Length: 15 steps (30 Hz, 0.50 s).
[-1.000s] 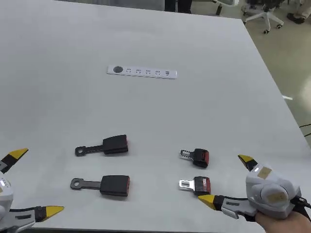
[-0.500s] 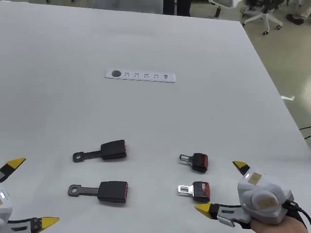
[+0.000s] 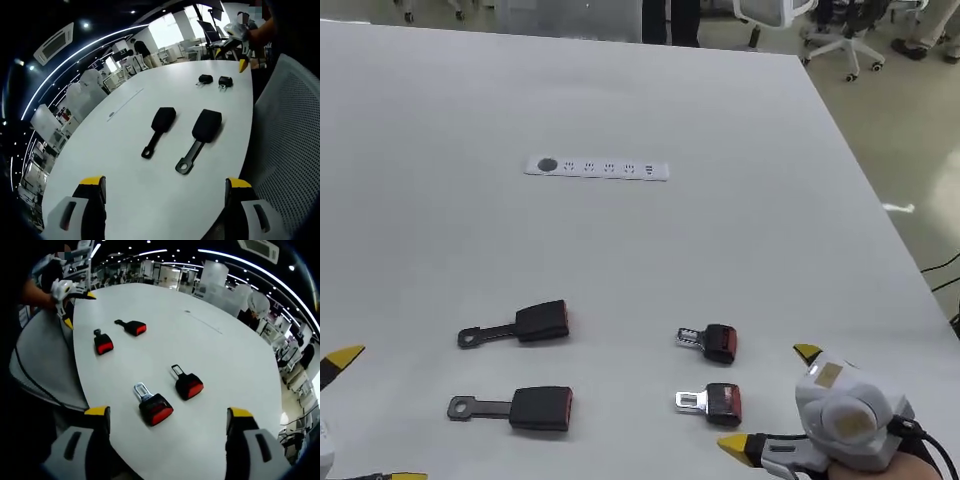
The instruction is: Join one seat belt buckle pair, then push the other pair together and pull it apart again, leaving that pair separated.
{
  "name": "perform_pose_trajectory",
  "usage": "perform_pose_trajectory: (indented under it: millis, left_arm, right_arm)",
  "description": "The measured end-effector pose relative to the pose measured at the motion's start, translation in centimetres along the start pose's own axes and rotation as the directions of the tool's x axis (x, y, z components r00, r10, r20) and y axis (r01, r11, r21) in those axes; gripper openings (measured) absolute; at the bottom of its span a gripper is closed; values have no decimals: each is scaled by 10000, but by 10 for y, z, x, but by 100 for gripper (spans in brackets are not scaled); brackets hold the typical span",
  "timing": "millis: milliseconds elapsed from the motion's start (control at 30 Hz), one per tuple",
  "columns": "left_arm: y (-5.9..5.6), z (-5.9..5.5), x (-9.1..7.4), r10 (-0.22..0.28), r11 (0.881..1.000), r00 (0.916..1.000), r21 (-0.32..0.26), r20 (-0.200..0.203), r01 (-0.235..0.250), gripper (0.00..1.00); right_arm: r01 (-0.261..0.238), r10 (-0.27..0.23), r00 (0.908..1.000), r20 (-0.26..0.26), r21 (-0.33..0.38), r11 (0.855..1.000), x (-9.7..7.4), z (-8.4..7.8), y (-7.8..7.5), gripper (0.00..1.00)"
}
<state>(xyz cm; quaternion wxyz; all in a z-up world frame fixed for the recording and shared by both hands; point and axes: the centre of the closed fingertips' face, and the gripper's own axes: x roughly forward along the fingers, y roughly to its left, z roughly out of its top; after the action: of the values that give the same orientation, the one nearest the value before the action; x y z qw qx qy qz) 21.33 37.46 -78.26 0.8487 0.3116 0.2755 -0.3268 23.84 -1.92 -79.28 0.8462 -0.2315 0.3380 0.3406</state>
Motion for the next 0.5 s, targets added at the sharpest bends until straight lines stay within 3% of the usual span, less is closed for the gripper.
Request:
perform_pose_trajectory:
  millis: [200, 233, 300, 400, 467, 500]
  left_arm:
    - [3, -3, -1, 98, 9999, 9999, -38, -90, -98, 100]
    - [4, -3, -1, 155, 9998, 9998, 138, -99, -153, 100]
    - [6, -5, -2, 294, 9982, 9994, 531, -192, -284, 100]
    - [8, -4, -3, 300, 9981, 9994, 536, -172, -290, 100]
    - [18, -5, -5, 460, 9985, 9988, -276, -155, -465, 100]
    - [26, -6, -6, 549, 9924, 9983, -1094, -170, -564, 100]
  right_arm:
    - [105, -108, 9999, -63, -468, 9988, -2, 0, -5, 95]
    - [127, -156, 9993, -341, -827, 9965, -2, -4, -6, 94]
    - [-14, -70, 9955, -941, -894, 9960, -2, -12, -4, 90]
    - [-25, -44, 9964, -851, -812, 9967, -2, -9, -3, 87]
    - [-61, 5, 9972, -743, -758, 9971, -4, -6, -1, 87]
    - [-45, -8, 9976, -693, -758, 9971, -5, -5, -1, 87]
